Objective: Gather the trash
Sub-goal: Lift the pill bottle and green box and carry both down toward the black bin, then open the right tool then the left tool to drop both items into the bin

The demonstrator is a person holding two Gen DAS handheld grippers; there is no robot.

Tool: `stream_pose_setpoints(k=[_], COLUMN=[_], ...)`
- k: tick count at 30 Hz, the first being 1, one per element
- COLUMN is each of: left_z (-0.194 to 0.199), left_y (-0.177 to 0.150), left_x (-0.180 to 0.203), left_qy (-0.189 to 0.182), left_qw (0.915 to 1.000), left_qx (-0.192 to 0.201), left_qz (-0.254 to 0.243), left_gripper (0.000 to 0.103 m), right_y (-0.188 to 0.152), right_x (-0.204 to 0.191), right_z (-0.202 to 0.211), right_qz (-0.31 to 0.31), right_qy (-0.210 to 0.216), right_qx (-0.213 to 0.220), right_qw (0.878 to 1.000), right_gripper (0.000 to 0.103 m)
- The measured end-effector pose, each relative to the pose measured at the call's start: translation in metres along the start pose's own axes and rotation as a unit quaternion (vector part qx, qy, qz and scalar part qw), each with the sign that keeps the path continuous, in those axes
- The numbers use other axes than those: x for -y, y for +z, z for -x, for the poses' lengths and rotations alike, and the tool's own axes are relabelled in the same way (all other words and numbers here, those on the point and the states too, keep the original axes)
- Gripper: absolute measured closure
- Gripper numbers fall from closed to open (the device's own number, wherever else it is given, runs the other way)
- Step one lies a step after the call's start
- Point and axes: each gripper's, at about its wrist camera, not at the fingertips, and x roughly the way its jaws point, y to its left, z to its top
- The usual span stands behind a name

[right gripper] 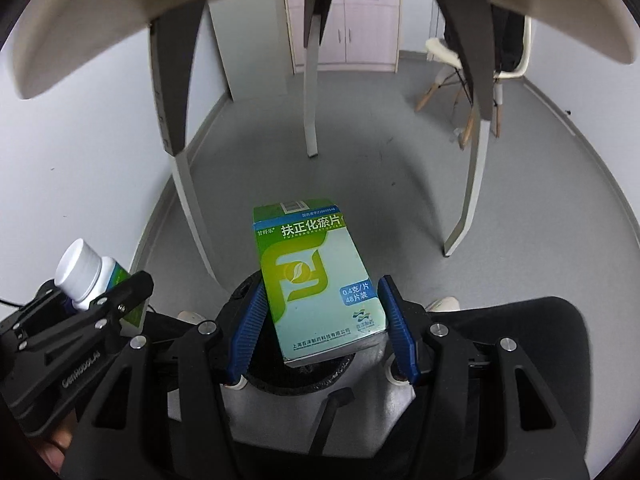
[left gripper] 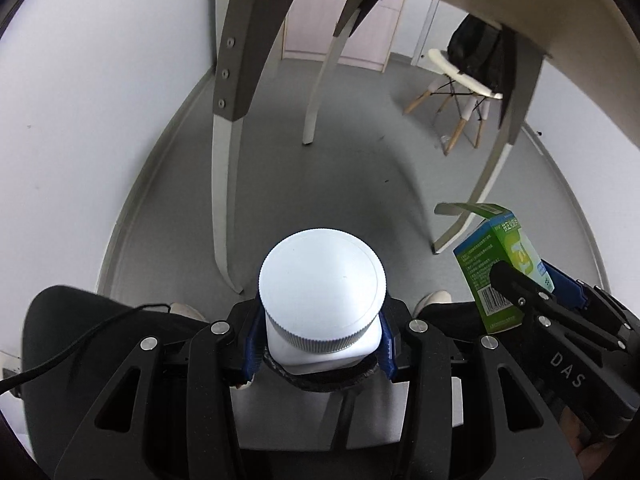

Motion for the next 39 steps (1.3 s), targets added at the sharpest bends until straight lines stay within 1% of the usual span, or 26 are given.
stream_pose_setpoints(k=[3, 7, 10, 14, 18, 24, 26, 30, 33, 36, 38, 39], left_z=[-0.015, -0.036, -0.051, -0.066, -0.077, -0.092, -0.096, -0.104, -0.109, -0.11, -0.11, -0.11], left_y=[0.006, 0.012, 0.016, 0.02, 0.025, 0.026, 0.026, 0.024, 0.022, 0.021, 0.021, 0.021], left_x=[-0.004, -0.012, -0.018, -0.03, -0.037, -0.044, -0.047, -0.055, -0.059, -0.062, -0.061, -0.059], left_qy=[0.006, 0.017, 0.026, 0.034, 0.04, 0.05, 0.053, 0.074, 0.075, 0.073, 0.073, 0.073], left_qw=[0.9999, 0.9997, 0.9992, 0.9983, 0.9978, 0.9969, 0.9965, 0.9943, 0.9932, 0.993, 0.9931, 0.9933], left_qx=[-0.006, -0.014, -0.025, -0.038, -0.044, -0.056, -0.06, -0.069, -0.079, -0.081, -0.082, -0.08], left_qz=[0.006, 0.014, 0.016, 0.025, 0.029, 0.022, 0.026, 0.033, 0.041, 0.045, 0.043, 0.041], left_gripper=[0.06, 0.06, 0.06, 0.06, 0.06, 0.059, 0.059, 0.059, 0.059, 0.059, 0.059, 0.059], right_y=[0.006, 0.009, 0.015, 0.022, 0.023, 0.02, 0.018, 0.016, 0.015, 0.016, 0.017, 0.018], right_x=[-0.002, -0.005, -0.01, -0.018, -0.028, -0.04, -0.043, -0.046, -0.051, -0.053, -0.053, -0.051], right_z=[-0.019, -0.055, -0.075, -0.096, -0.117, -0.138, -0.144, -0.154, -0.158, -0.159, -0.158, -0.158], right_qz=[0.003, 0.001, 0.001, 0.001, 0.012, 0.029, 0.036, 0.038, 0.044, 0.051, 0.05, 0.05], right_qy=[0.0, 0.003, 0.002, 0.007, 0.003, -0.002, -0.004, -0.003, 0.002, 0.001, 0.005, 0.003], right_qx=[-0.012, -0.051, -0.069, -0.084, -0.098, -0.118, -0.123, -0.139, -0.148, -0.145, -0.147, -0.145], right_qw=[1.0, 0.999, 0.998, 0.996, 0.995, 0.993, 0.992, 0.99, 0.988, 0.988, 0.988, 0.988], right_gripper=[0.049, 0.049, 0.049, 0.049, 0.049, 0.049, 0.049, 0.049, 0.048, 0.044, 0.032, 0.03])
